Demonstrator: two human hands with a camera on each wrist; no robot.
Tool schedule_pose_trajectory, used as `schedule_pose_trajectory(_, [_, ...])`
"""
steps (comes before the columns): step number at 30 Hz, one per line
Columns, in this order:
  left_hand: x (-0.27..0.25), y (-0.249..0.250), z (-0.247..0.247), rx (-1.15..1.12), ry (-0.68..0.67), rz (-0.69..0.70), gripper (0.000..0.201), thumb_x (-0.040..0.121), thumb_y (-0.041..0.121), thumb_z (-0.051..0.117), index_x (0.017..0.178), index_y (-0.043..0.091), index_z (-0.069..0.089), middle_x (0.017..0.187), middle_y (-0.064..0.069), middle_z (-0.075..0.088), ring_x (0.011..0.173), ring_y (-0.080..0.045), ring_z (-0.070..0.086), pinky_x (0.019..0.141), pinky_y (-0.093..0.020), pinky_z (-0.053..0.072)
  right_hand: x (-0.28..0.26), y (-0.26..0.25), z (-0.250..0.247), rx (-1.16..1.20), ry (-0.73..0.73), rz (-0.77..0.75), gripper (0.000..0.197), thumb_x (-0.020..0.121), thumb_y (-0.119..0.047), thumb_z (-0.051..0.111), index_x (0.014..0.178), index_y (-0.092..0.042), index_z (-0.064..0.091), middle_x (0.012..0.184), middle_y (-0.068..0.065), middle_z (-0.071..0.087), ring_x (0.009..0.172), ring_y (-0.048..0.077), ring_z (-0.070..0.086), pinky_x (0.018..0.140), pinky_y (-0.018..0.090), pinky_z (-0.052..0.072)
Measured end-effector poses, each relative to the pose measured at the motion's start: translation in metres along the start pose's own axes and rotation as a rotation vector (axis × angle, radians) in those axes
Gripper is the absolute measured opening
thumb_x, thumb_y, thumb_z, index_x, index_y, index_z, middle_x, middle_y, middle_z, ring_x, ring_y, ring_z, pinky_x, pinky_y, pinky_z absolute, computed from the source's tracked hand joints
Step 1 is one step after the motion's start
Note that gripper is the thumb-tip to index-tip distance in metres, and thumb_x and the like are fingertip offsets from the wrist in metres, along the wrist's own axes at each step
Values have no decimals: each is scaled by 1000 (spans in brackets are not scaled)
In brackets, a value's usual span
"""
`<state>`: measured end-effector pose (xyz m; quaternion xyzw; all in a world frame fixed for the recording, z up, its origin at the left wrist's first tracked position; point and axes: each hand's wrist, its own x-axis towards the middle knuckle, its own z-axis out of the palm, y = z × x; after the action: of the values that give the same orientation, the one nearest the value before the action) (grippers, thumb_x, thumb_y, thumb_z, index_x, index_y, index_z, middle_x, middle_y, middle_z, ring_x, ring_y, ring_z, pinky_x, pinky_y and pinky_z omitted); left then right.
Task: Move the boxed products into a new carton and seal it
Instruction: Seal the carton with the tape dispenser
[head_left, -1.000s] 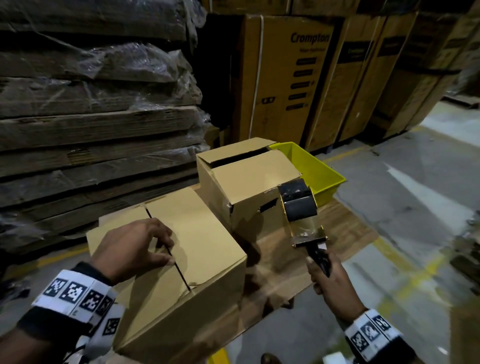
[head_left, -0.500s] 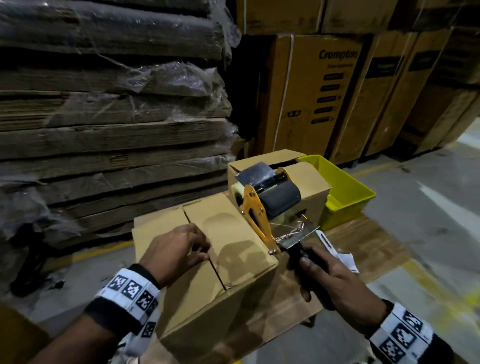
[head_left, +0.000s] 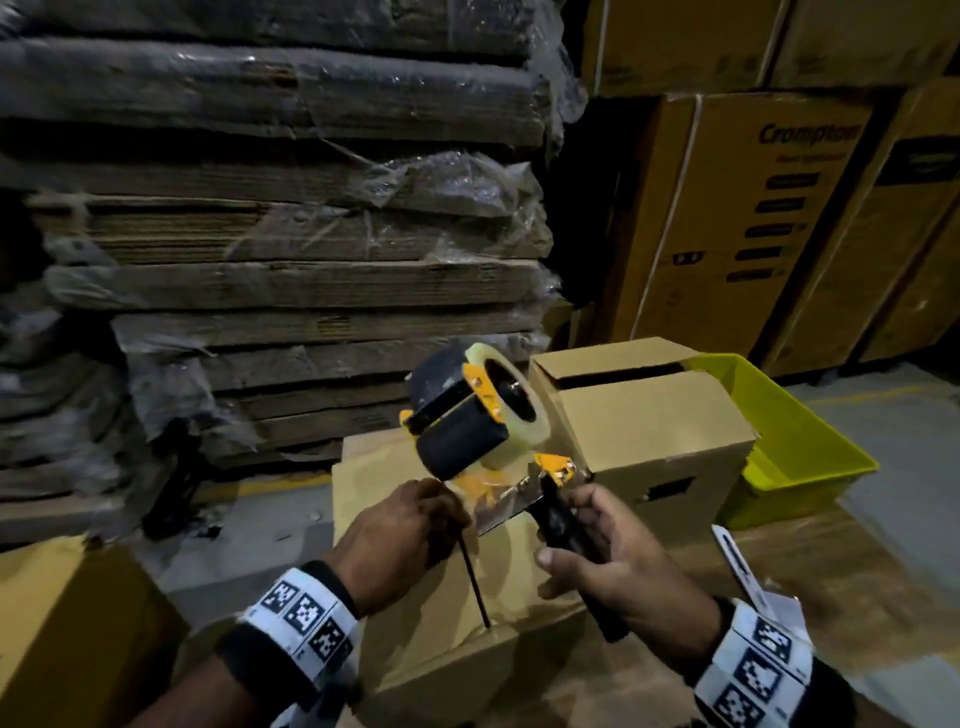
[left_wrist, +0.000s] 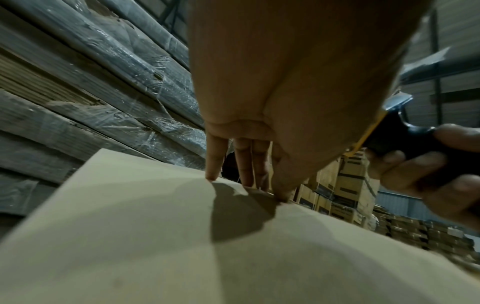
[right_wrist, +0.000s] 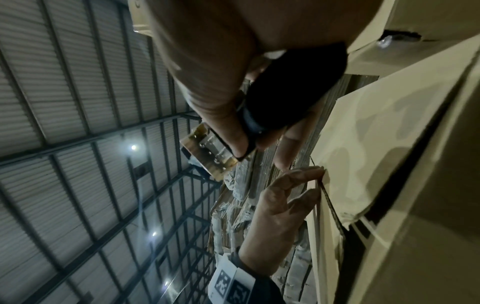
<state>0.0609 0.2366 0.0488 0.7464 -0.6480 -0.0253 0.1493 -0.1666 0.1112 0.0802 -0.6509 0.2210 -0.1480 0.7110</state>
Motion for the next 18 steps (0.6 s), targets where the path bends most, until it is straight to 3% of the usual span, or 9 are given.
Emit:
schedule_pose_trajectory(2, [3, 2, 1, -19, 5, -9, 29, 76, 21, 82, 97, 32, 65, 105, 11, 61, 90, -3, 53, 65, -6, 39, 11, -2, -3, -17, 13, -2, 54, 74, -3, 78, 118, -6, 46, 109, 17, 61, 74, 25, 67, 63, 41, 58])
schedule_pose_trajectory(4, [7, 2, 1, -69, 19, -96, 22, 91, 21, 66, 112, 28, 65, 118, 8, 58, 103, -13, 56, 76, -25, 50, 20, -6, -4, -10, 5, -7, 59, 69, -13, 83, 116, -8, 46, 97, 15, 62, 60, 25, 62, 49, 35, 53])
schedule_pose_trajectory(5, [8, 2, 1, -92, 22, -127, 23, 95, 23, 61, 117, 27, 65, 122, 9, 56, 108, -13, 55, 81, -29, 50, 24, -7, -5, -8, 7, -14, 58, 69, -21, 81, 114, -10, 46, 89, 12, 62, 55, 23, 59, 45, 32, 49])
schedule_pose_trajectory(7, [9, 2, 1, -155, 36, -140, 21, 97, 27, 57, 117, 28, 64, 118, 13, 57, 106, -8, 53, 83, -27, 48, 32, -6, -7, -22, 23, -34, 48, 78, -42, 69, 111, -14, 48, 75, 9, 60, 50, 22, 55, 43, 30, 45])
schedule_pose_trajectory(10, [6, -1, 3, -239, 85, -158, 15, 97, 36, 56, 110, 31, 63, 102, 19, 56, 93, 2, 50, 76, -18, 42, 43, 0, -10, -51, 35, -77, 38, 84, -51, 55, 105, -20, 49, 74, 9, 60, 54, 23, 58, 48, 34, 47])
schedule_pose_trajectory(13, [5, 3, 4, -327, 141, -215, 17, 96, 32, 61, 112, 27, 63, 100, 20, 58, 91, 7, 51, 76, -9, 37, 52, 6, -8, -73, 69, -162, 37, 81, -40, 65, 108, -23, 48, 90, 9, 64, 67, 24, 66, 55, 43, 55])
schedule_pose_trajectory(15, [7, 6, 2, -442, 163, -277, 21, 94, 30, 65, 115, 26, 64, 108, 18, 63, 100, 6, 56, 83, -13, 42, 59, 9, -7, -137, 133, -194, 51, 75, -37, 76, 116, -28, 46, 106, 7, 62, 82, 20, 70, 65, 42, 59])
schedule_pose_trajectory(18, [10, 3, -1, -571, 138, -322, 29, 93, 35, 65, 121, 26, 64, 119, 15, 66, 113, 0, 59, 98, -23, 46, 68, 15, -11, -257, 206, -194, 78, 58, -56, 83, 123, -42, 44, 118, -7, 61, 104, 11, 64, 86, 36, 56])
